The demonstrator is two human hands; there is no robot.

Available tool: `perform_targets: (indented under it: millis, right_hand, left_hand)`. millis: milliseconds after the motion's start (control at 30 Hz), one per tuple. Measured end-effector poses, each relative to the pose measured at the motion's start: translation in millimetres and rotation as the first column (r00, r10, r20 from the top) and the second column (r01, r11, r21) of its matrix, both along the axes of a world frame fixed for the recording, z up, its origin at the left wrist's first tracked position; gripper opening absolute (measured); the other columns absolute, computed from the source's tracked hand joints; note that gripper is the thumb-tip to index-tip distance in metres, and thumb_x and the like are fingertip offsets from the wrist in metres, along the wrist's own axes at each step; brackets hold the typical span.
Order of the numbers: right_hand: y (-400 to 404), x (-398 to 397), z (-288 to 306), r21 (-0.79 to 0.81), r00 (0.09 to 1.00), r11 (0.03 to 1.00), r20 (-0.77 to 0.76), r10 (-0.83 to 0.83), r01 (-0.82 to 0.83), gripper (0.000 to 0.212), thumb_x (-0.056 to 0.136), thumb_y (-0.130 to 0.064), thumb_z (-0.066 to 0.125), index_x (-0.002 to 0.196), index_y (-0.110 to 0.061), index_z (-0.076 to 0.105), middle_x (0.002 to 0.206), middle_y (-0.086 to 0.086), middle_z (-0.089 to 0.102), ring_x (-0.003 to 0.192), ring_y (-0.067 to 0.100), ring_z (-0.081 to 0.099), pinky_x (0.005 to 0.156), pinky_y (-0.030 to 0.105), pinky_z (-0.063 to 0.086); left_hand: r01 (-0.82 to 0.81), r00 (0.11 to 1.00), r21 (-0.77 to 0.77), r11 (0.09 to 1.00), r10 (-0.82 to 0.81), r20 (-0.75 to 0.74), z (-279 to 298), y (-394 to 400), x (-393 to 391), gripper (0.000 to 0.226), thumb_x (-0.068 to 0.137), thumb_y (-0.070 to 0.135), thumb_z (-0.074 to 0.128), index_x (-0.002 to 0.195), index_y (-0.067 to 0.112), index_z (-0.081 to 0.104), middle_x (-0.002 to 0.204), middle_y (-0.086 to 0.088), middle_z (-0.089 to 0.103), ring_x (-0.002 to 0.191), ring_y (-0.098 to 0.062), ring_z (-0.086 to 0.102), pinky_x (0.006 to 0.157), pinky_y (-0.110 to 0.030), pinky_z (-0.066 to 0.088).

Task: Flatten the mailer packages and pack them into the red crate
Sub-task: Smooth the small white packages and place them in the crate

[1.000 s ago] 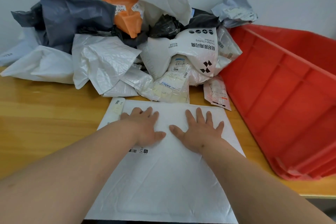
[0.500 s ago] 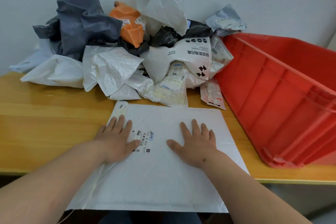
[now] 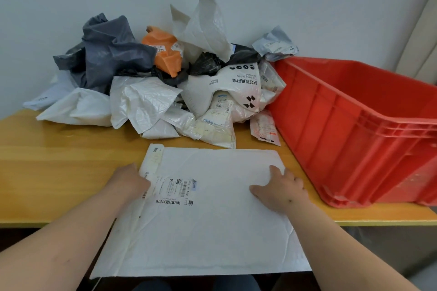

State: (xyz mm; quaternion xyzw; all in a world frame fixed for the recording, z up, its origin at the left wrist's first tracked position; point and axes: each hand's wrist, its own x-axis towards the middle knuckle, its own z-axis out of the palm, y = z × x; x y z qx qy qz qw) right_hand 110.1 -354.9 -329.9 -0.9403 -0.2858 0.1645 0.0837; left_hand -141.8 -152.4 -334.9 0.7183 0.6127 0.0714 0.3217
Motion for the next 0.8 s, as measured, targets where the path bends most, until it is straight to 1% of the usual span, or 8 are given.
perform_targets:
  millis: [167,233,333,467,567,633,700,800]
  right_hand:
    - [-15.2,1.2,7.1,0.156,0.991,0.98,-0.061,-0.115,0.124,0.081,0.087,-0.038,0.061,0.155,-0.026,0.018,0.149,0.01,0.035,0.137,0.034,0.03,0.11,0.042,0.03]
    - [-18.2,3.0,9.0,0.241,0.975,0.95,-0.14,-0.171,0.201,0.074,0.084,-0.026,0.061,0.151,-0.023,0.027,0.142,0.011,0.043,0.132,0.036,0.037,0.107,0.041,0.036]
    - [-22.5,6.4,12.4,0.409,0.912,0.842,-0.35,-0.212,0.352,0.053,0.079,-0.011,0.064,0.127,-0.006,0.044,0.108,0.01,0.056,0.098,0.031,0.054,0.084,0.036,0.049]
    - [-35.1,14.7,21.5,0.485,0.668,0.644,-0.742,-0.055,0.592,0.034,0.081,0.001,0.071,0.113,0.002,0.061,0.099,0.018,0.071,0.088,0.035,0.067,0.078,0.043,0.057]
    - [-44.0,12.4,37.9,0.429,0.476,0.704,-0.867,0.146,0.566,0.026,0.086,-0.002,0.067,0.112,-0.004,0.066,0.099,0.014,0.076,0.091,0.031,0.071,0.078,0.041,0.057]
    - [-45.6,11.8,47.4,0.432,0.5,0.806,-0.842,0.201,0.404,0.026,0.089,-0.009,0.068,0.115,-0.01,0.064,0.099,0.009,0.076,0.085,0.026,0.072,0.076,0.04,0.057]
    - [-42.8,9.8,59.2,0.454,0.652,0.865,-0.725,0.222,0.211,0.025,0.092,-0.018,0.068,0.116,-0.014,0.064,0.092,0.002,0.075,0.071,0.017,0.068,0.067,0.034,0.053]
    - [-32.5,6.9,81.2,0.605,0.791,0.787,-0.537,0.293,0.119,0.034,0.093,-0.022,0.066,0.124,-0.018,0.055,0.096,0.004,0.072,0.064,0.015,0.059,0.052,0.026,0.041]
  left_hand:
    - [-0.112,0.942,-0.199,0.974,0.168,0.289,12.7,-14.2,-12.8,0.016,0.088,-0.003,0.06,0.102,0.004,0.058,0.092,-0.021,0.066,0.079,-0.034,0.065,0.066,-0.039,0.053]
    - [-0.107,0.918,-0.222,0.969,0.181,0.351,21.0,-18.3,-17.6,0.022,0.089,-0.004,0.058,0.107,0.008,0.055,0.097,-0.024,0.066,0.085,-0.038,0.066,0.075,-0.048,0.056]
    - [-0.092,0.868,-0.243,0.966,0.197,0.456,35.5,-25.0,-25.7,0.027,0.09,-0.001,0.059,0.112,0.013,0.056,0.103,-0.025,0.067,0.095,-0.044,0.066,0.086,-0.061,0.052]
    - [-0.111,0.729,-0.114,0.987,0.159,0.666,59.1,-26.4,-34.5,0.026,0.09,-0.001,0.062,0.107,0.018,0.06,0.101,-0.016,0.07,0.089,-0.04,0.069,0.08,-0.06,0.055]
    - [-0.158,0.668,0.115,0.981,0.021,0.744,85.3,-26.7,-33.5,0.026,0.09,-0.004,0.062,0.098,0.021,0.062,0.1,-0.01,0.07,0.084,-0.031,0.068,0.074,-0.048,0.056]
    - [-0.201,0.692,0.286,0.937,-0.071,0.718,104.0,-25.9,-29.2,0.027,0.089,0.001,0.064,0.093,0.028,0.062,0.097,-0.003,0.071,0.084,-0.027,0.068,0.077,-0.049,0.057]
    - [-0.221,0.747,0.439,0.871,-0.139,0.65,124.0,-27.5,-21.3,0.022,0.088,0.009,0.064,0.094,0.031,0.063,0.096,0.002,0.07,0.088,-0.026,0.067,0.079,-0.047,0.055]
    - [-0.227,0.795,0.622,0.749,-0.227,0.563,152.9,-37.7,-3.6,0.019,0.091,0.013,0.06,0.1,0.029,0.062,0.095,0.004,0.066,0.087,-0.023,0.06,0.07,-0.035,0.045]
